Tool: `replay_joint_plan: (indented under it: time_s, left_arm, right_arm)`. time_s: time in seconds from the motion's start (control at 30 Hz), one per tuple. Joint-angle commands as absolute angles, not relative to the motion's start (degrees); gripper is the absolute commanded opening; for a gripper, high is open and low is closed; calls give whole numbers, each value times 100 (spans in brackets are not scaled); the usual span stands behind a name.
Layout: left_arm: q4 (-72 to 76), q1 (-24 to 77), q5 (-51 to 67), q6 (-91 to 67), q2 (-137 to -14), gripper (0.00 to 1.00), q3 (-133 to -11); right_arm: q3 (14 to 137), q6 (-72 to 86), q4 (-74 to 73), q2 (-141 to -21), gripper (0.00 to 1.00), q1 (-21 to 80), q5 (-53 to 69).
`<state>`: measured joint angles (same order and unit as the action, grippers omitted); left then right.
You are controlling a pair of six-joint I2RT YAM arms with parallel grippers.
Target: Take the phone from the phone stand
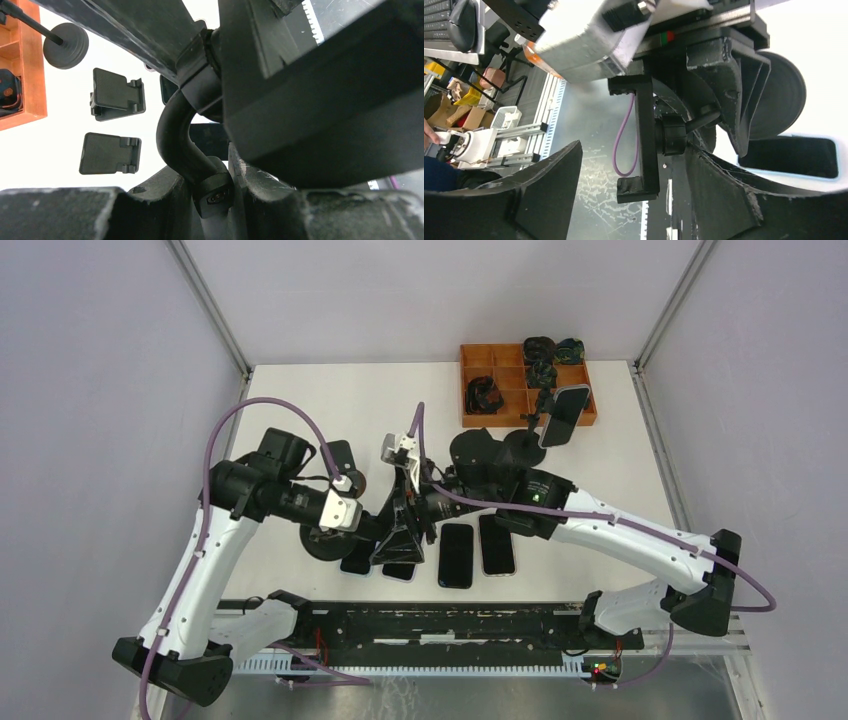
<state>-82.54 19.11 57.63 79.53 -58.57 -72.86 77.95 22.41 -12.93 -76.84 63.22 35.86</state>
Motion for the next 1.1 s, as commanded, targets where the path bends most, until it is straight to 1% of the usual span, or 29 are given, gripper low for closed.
replay_joint_plan:
  time_s: [0.0, 0.07, 0.13, 0.2, 0.27, 0.3, 0.33, 0.37, 0.43, 0.5, 0.53, 0.57, 0.6, 0.87, 0.97, 1.07]
  left_arm:
    - [-8051, 1907, 6019, 7792, -5771, 2, -7615]
    - [-8051, 1907, 6032, 7786, -5767, 2, -7611]
    - [-8051, 1907, 6032, 7788, -5763, 2, -7613]
    - [-8051, 1907, 6025, 7776, -5761, 2, -7626]
    - [-8050, 1907, 6008, 7772, -5744, 4, -7634]
    - [-8051, 1906, 5987, 7773, -5743, 8, -7631]
    - [-8032, 1906, 5967, 7752, -5733, 15, -7629]
    - [-7998, 1907, 5949, 7690, -5717, 25, -7633]
    - [-7896, 1905, 5905, 7582, -5678, 44, -7627]
    - [-7748, 1907, 5845, 7439, -5603, 82, -7593]
    - [-7631, 1907, 5821, 7322, -5554, 97, -7575]
    - [-7485, 1907, 5779, 7179, -5511, 99, -7557]
    - [-7291, 1907, 5733, 6958, -5457, 100, -7540]
    - [-6117, 1907, 4989, 5498, -5163, 100, -7444]
    - [-6025, 1904, 4695, 5317, -5150, 100, -7445]
    - [-6218, 1903, 4654, 5488, -5143, 100, -7431]
  right_arm:
    - [8192, 2025, -1527, -7773, 75, 6398, 3433]
    - [8280, 1995, -1610, -7850, 68, 6393, 3381]
    - [8391, 1978, -1679, -7944, 57, 6398, 3352]
    - [8511, 1927, -1724, -7997, 43, 6397, 3253]
    - [8590, 1885, -1709, -7995, 22, 6387, 3053]
    - [8616, 1882, -1689, -7991, 12, 6380, 2969]
    - [8641, 1873, -1683, -7998, 6, 6370, 2917]
    - [8673, 1864, -1683, -8012, 0, 6351, 2890]
    - [8726, 1846, -1721, -8017, 0, 6282, 2838]
    - [8744, 1851, -1724, -7992, 0, 6188, 2820]
    - [8753, 1848, -1736, -7973, 0, 6114, 2795]
    - [8754, 1850, -1752, -7940, 0, 5990, 2773]
    - [8750, 1855, -1758, -7913, 0, 5848, 2764]
    - [8875, 1764, -1580, -7989, 0, 4546, 2881]
    - [9203, 1663, -1489, -8312, 0, 4250, 2801]
    - [9657, 1580, -1426, -8760, 0, 4054, 2664]
